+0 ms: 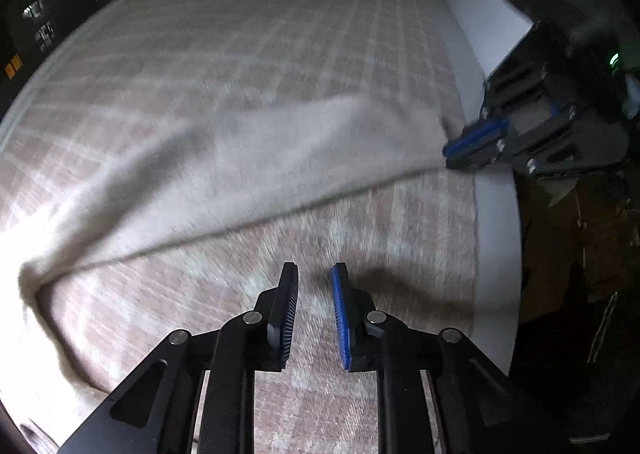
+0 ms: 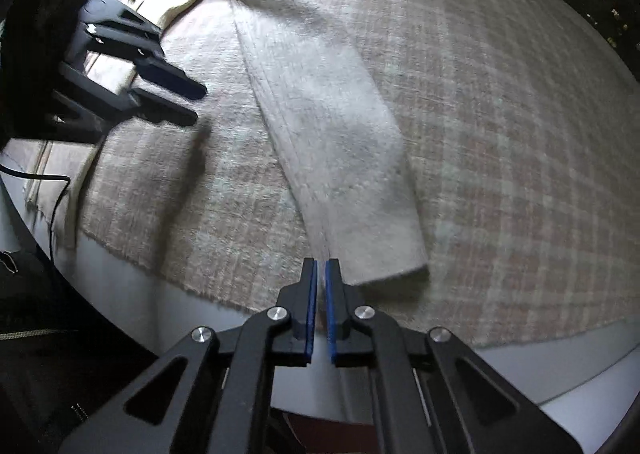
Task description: Fold clothes
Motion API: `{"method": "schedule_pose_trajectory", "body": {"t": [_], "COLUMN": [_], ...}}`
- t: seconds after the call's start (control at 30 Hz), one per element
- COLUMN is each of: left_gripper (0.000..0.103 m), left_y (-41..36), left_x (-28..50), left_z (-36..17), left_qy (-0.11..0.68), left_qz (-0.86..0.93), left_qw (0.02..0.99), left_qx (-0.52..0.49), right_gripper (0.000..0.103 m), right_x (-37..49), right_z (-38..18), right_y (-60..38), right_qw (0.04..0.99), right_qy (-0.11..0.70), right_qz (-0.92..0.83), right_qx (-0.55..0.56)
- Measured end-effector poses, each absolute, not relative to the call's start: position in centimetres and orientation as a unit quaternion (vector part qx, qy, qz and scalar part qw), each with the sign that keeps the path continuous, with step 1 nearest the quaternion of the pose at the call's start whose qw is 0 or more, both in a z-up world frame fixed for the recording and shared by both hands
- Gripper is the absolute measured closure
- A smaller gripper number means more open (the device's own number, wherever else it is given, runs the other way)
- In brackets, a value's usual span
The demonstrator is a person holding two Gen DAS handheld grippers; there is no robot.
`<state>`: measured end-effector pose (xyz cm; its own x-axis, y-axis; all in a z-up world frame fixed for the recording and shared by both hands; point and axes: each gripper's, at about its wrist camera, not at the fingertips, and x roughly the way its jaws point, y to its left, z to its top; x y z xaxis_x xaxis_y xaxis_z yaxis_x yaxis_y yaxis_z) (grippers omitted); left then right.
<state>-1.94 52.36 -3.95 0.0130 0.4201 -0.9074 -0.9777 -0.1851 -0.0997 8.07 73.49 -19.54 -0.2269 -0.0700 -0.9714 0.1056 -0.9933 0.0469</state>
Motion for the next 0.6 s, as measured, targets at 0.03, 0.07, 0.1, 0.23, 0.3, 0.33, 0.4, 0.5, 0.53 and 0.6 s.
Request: {"method": "schedule_pose_trajectory", "body": {"t": [0.03,0.07,0.1,0.23,0.3,0.33,0.4,0.5,0.53,0.6], "left_gripper": [0.080,0.078,0.075,0.072,0.072,0.071,0.070,0.070,0.070,0.070], "left_y": [52.4,52.5,52.8,52.0,51.0,50.5,49.7,50.1,50.6,51.6], "left_x": [-2.1,-2.3,-2.8,-8.1,-12.3,-15.0,-19.5,-23.0,-23.5,-24.0], "left_z": [-3.6,-3.2,-3.2,-2.3,-1.8,-1.7,-2.1,-3.6,-4.2,-5.3], "left_qy": [0.311,0.308,0.313,0.311,0.307,0.307,0.295,0.306,0.315,0.338], "left_qz": [0.635,0.642,0.650,0.685,0.711,0.723,0.727,0.722,0.717,0.704], "left_qw": [0.555,0.555,0.547,0.505,0.468,0.440,0.407,0.387,0.387,0.392], "left_qx": [-0.437,-0.430,-0.425,-0.424,-0.426,-0.435,-0.468,-0.485,-0.487,-0.487], "right_gripper": [0.098,0.098,0.097,0.088,0.088,0.088,0.087,0.080,0.080,0.073], "right_x": [8.3,8.3,8.3,8.4,8.6,8.5,6.3,5.6,5.5,5.5], "right_z": [-19.4,-19.1,-18.9,-17.7,-17.5,-17.6,-18.3,-18.8,-18.9,-19.0], "right_y": [73.4,73.4,73.4,73.8,73.9,74.1,75.5,77.3,77.4,77.4], "right_qw": [0.054,0.058,0.061,0.055,0.049,0.046,0.043,0.038,0.039,0.043], "right_qy": [0.015,0.011,0.006,-0.008,-0.009,-0.010,-0.015,-0.022,-0.025,-0.026], "right_qz": [-0.784,-0.786,-0.787,-0.796,-0.801,-0.802,-0.799,-0.796,-0.796,-0.796], "right_qx": [0.619,0.616,0.613,0.602,0.596,0.595,0.599,0.604,0.604,0.603]}}
